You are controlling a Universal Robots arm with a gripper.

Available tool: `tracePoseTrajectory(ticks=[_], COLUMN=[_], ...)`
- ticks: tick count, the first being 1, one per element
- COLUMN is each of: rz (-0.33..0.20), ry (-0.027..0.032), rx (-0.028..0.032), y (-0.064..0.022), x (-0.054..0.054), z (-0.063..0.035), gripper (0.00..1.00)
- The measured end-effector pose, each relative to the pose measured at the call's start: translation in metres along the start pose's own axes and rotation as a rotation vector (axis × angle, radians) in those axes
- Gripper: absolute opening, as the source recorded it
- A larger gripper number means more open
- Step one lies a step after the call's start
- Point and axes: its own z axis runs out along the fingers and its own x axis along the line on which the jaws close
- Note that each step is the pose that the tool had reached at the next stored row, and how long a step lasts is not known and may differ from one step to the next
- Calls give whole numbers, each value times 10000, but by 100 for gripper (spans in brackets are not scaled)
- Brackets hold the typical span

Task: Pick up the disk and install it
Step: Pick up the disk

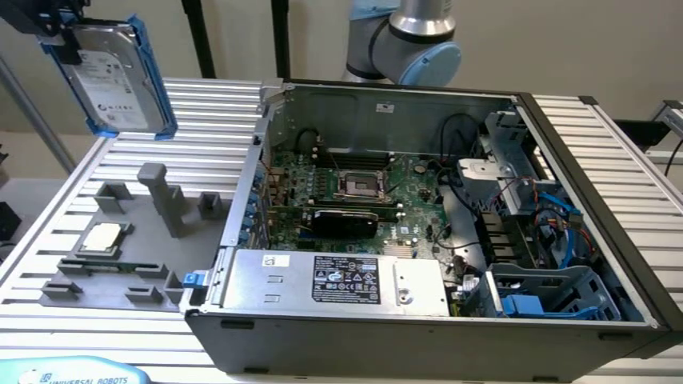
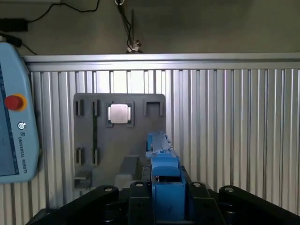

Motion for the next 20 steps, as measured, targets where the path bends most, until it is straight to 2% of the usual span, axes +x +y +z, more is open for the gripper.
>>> tracePoseTrajectory(ticks=[10, 15, 20], rz=[-4, -6, -7], ry=[-196, -277, -344], rx=[-4, -7, -10], y=[-452, -675, -902], x=[15, 42, 71], z=[-371, -505, -587], gripper=[33, 33, 33])
